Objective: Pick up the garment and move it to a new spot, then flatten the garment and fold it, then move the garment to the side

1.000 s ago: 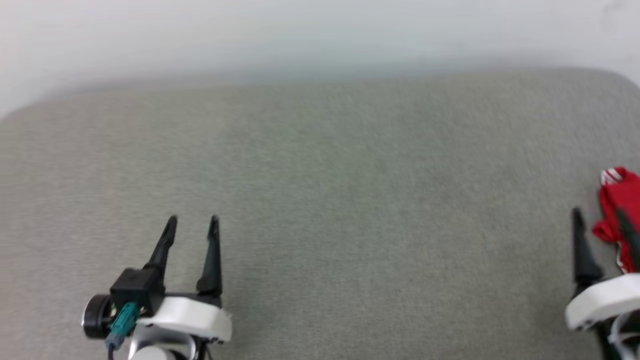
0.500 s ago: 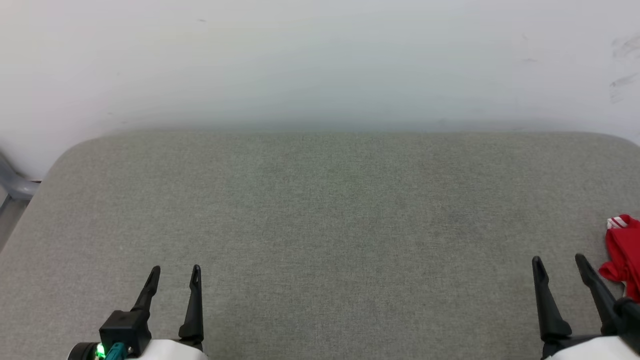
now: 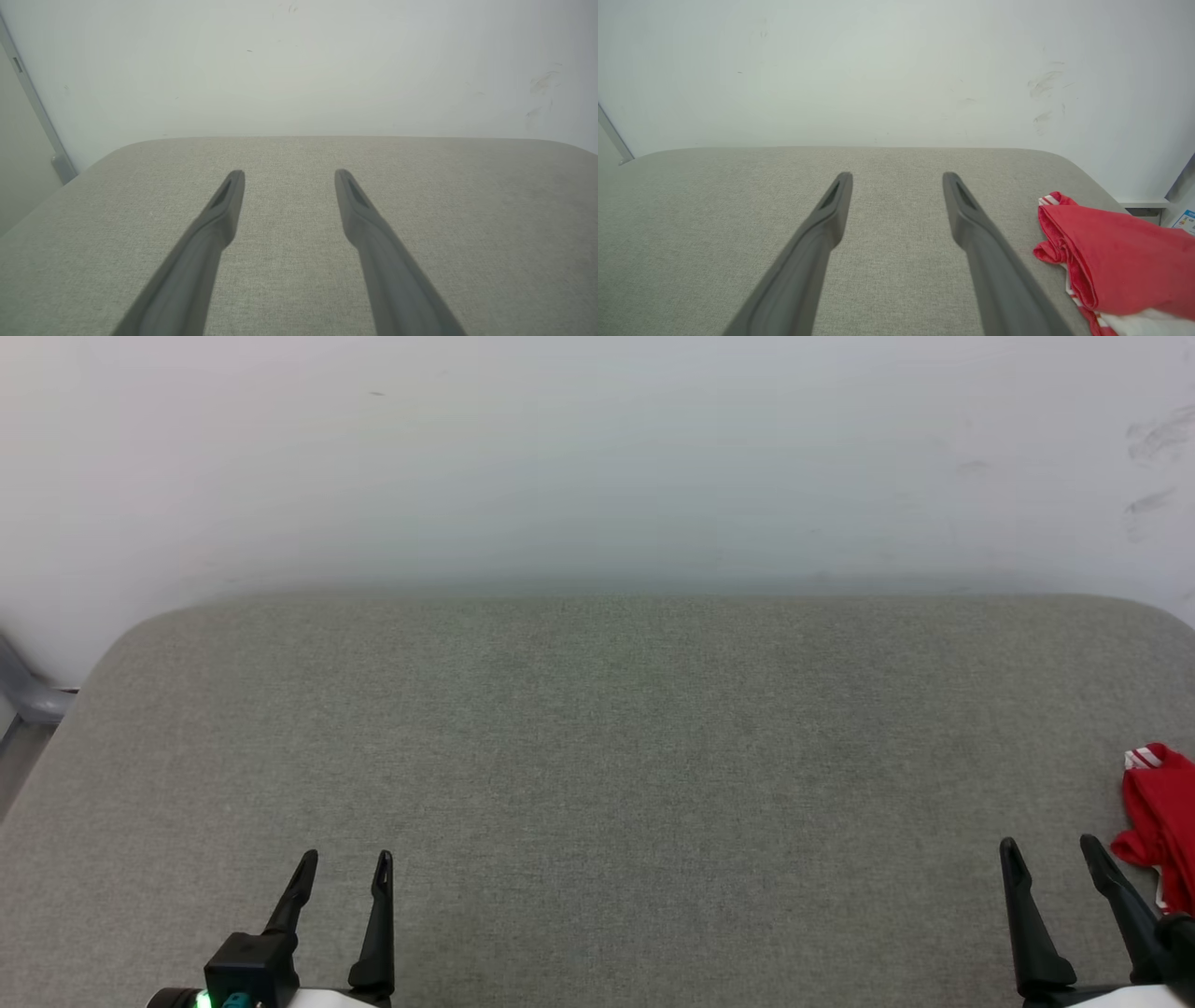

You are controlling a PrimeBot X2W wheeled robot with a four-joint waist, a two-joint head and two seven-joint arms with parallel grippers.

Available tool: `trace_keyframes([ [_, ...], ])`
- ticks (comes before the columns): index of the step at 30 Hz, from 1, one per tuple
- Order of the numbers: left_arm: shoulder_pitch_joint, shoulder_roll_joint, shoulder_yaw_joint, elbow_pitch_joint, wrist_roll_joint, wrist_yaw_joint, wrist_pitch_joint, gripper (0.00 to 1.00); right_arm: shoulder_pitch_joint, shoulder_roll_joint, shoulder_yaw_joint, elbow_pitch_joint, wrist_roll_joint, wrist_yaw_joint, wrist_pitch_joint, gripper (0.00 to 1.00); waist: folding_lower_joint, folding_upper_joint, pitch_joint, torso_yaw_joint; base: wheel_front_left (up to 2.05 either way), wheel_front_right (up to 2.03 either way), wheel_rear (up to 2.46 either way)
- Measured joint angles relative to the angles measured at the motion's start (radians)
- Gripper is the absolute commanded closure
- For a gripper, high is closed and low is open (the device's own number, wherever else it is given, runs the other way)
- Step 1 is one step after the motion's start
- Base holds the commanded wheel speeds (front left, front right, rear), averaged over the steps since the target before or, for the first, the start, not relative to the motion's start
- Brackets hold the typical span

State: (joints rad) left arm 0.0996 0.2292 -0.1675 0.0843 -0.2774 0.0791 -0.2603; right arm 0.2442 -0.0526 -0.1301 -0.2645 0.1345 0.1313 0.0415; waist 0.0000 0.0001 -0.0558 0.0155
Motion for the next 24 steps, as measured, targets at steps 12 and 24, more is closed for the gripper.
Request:
trace_keyframes([
  [12,-0.005,0.008,-0.008,0.004,-0.001,0.000,0.000,0.00,0.004,0.000,-0.003,-0.002,0.007,0.000,-0.006,0.00,0.0000,0.0000,0.000,-0.002,0.00,0.00,0.00],
  [24,0.007,-0.018,0.006,0.046,-0.131,-0.018,0.038,1.00,-0.001,0.000,0.009,0.070,0.147,0.000,-0.004,1.00,0.0000,0.0000,0.004,-0.003,0.00,0.00,0.00],
])
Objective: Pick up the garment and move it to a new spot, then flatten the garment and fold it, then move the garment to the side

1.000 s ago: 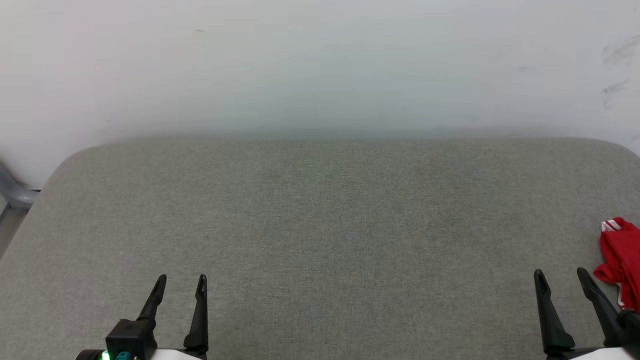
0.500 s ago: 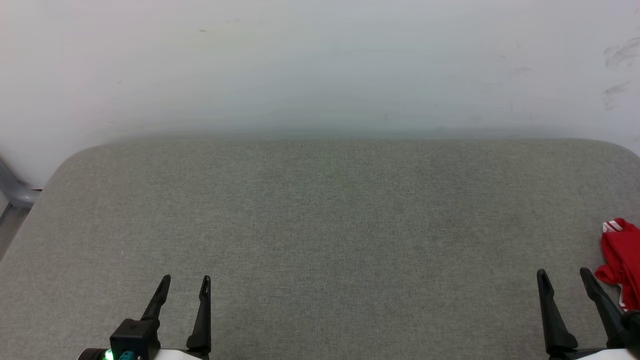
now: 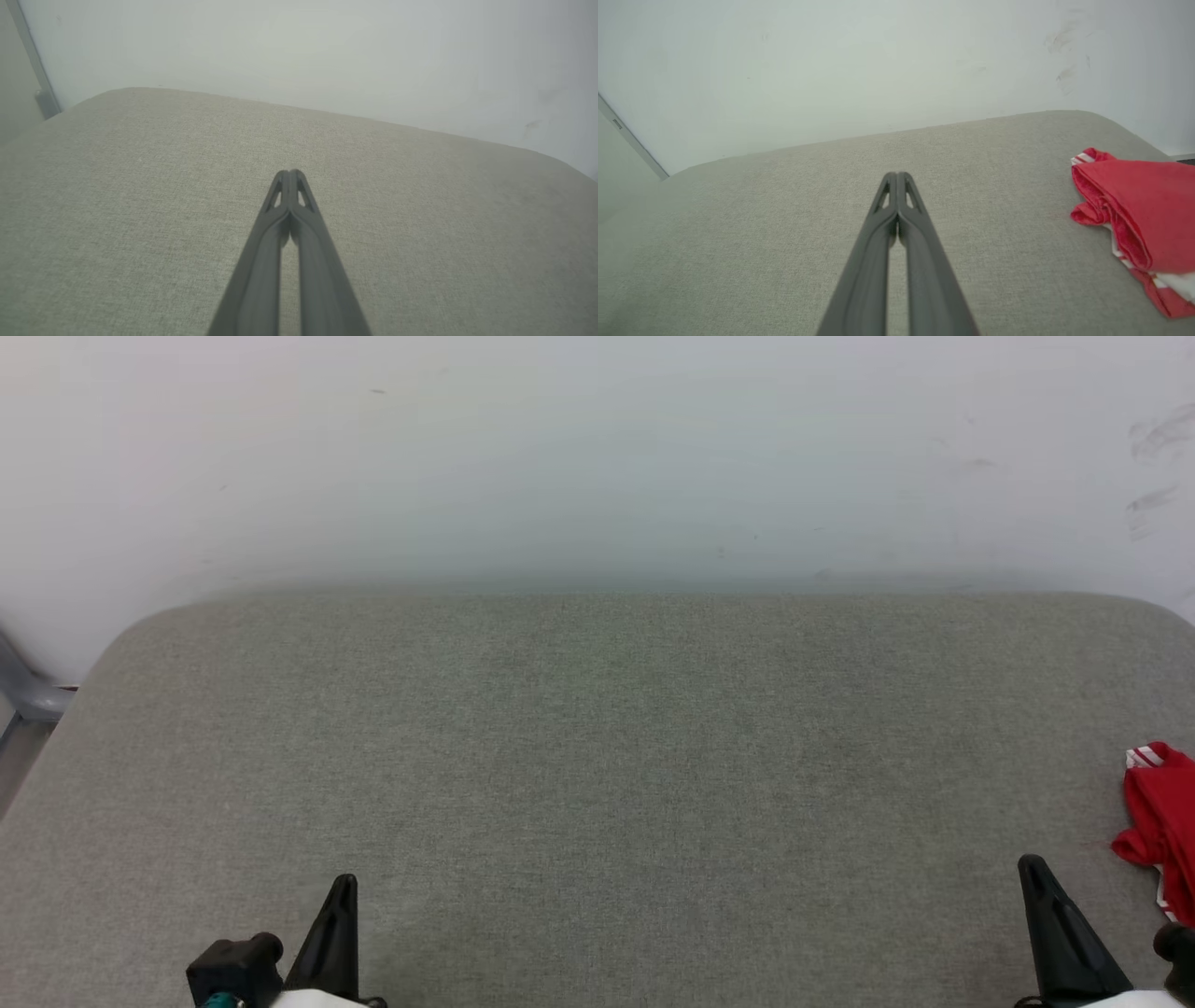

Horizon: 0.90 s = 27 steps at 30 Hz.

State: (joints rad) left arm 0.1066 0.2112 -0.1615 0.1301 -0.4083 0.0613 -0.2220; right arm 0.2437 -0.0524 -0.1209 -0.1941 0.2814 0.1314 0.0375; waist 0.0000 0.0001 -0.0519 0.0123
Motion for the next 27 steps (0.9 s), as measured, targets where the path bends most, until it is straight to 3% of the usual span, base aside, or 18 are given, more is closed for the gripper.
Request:
trace_keyframes([
  [27,-0.072,-0.055,0.091,0.039,-0.405,-0.063,0.111,1.00,-0.116,-0.011,0.023,0.149,0.466,0.000,0.009,1.00,0.0001,-0.0001,0.013,-0.003,0.00,0.00,0.00],
])
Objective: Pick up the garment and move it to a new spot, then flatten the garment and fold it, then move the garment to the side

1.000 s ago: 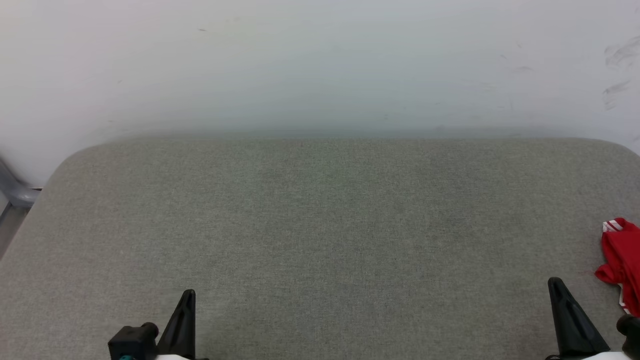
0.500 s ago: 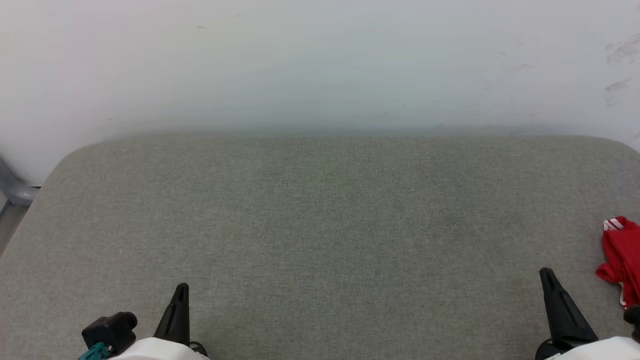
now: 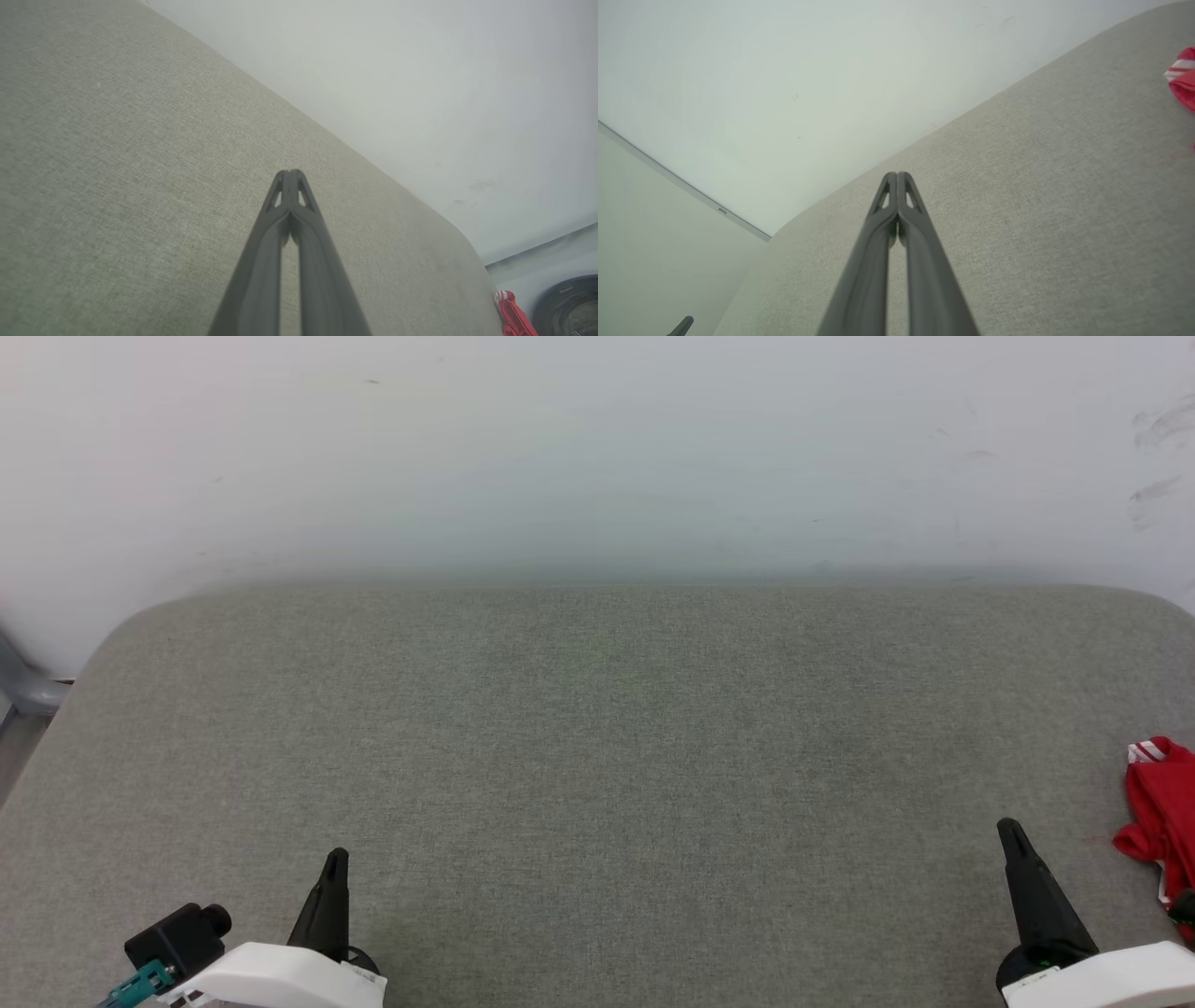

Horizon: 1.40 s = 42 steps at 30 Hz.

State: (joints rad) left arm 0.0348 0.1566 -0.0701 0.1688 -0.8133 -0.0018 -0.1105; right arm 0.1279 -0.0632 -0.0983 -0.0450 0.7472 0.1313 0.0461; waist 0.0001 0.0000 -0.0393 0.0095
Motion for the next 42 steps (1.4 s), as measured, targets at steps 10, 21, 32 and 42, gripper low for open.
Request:
trace_keyframes([
  [10,-0.021,-0.012,0.027,0.012,-0.123,-0.018,0.034,1.00,-0.034,-0.002,0.006,0.045,0.139,0.000,0.005,1.00,0.0000,0.0000,0.005,-0.001,0.00,0.00,0.00],
  [21,-0.041,-0.033,0.054,0.024,-0.244,-0.039,0.069,1.00,-0.070,-0.004,0.009,0.086,0.275,0.000,0.008,1.00,0.0000,0.0000,0.010,-0.002,0.00,0.00,0.00],
  [32,-0.061,-0.044,0.082,0.034,-0.362,-0.058,0.101,1.00,-0.101,-0.005,0.010,0.132,0.405,0.000,0.016,1.00,0.0000,0.0000,0.015,-0.003,0.00,0.00,0.00],
  [42,-0.079,-0.060,0.105,0.044,-0.453,-0.070,0.126,1.00,-0.129,-0.005,0.011,0.162,0.505,0.000,0.022,1.00,0.0000,0.0000,0.020,-0.004,0.00,0.00,0.00],
])
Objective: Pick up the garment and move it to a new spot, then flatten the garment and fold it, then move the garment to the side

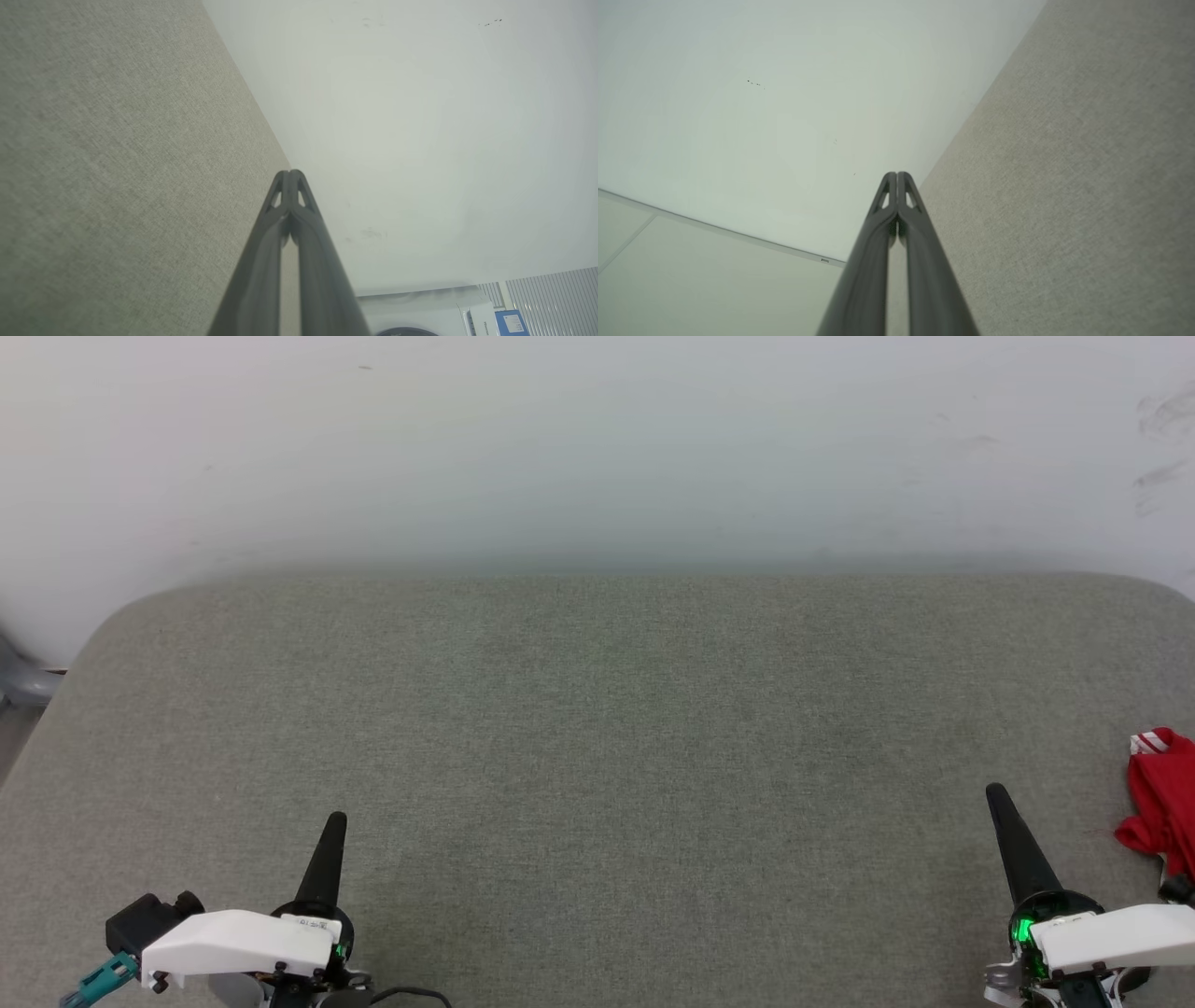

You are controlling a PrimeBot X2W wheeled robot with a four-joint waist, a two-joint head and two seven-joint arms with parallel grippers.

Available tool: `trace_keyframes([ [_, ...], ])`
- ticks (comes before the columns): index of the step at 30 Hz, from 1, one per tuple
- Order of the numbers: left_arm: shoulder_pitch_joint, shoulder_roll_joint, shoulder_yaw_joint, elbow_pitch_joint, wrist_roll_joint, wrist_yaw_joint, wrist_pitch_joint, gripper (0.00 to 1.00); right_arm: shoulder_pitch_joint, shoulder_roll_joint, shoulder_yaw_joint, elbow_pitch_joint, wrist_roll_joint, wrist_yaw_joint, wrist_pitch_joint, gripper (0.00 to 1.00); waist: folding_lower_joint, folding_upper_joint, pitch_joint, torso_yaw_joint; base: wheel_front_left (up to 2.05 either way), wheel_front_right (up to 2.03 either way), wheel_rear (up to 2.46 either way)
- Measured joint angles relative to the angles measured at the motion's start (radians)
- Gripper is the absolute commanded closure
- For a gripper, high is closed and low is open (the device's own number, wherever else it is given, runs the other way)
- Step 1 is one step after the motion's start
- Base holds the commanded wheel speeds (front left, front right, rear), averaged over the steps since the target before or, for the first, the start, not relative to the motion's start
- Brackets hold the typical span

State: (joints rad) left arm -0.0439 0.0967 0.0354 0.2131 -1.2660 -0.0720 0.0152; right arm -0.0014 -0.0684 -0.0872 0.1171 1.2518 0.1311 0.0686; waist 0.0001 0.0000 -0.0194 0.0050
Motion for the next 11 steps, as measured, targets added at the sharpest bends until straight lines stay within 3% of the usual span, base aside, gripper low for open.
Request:
trace_keyframes([
  [11,-0.009,-0.011,0.019,0.009,-0.088,-0.016,0.026,1.00,-0.022,0.000,0.000,0.035,0.098,0.000,0.004,1.00,-0.0001,0.0000,0.005,-0.001,0.00,0.00,0.00],
])
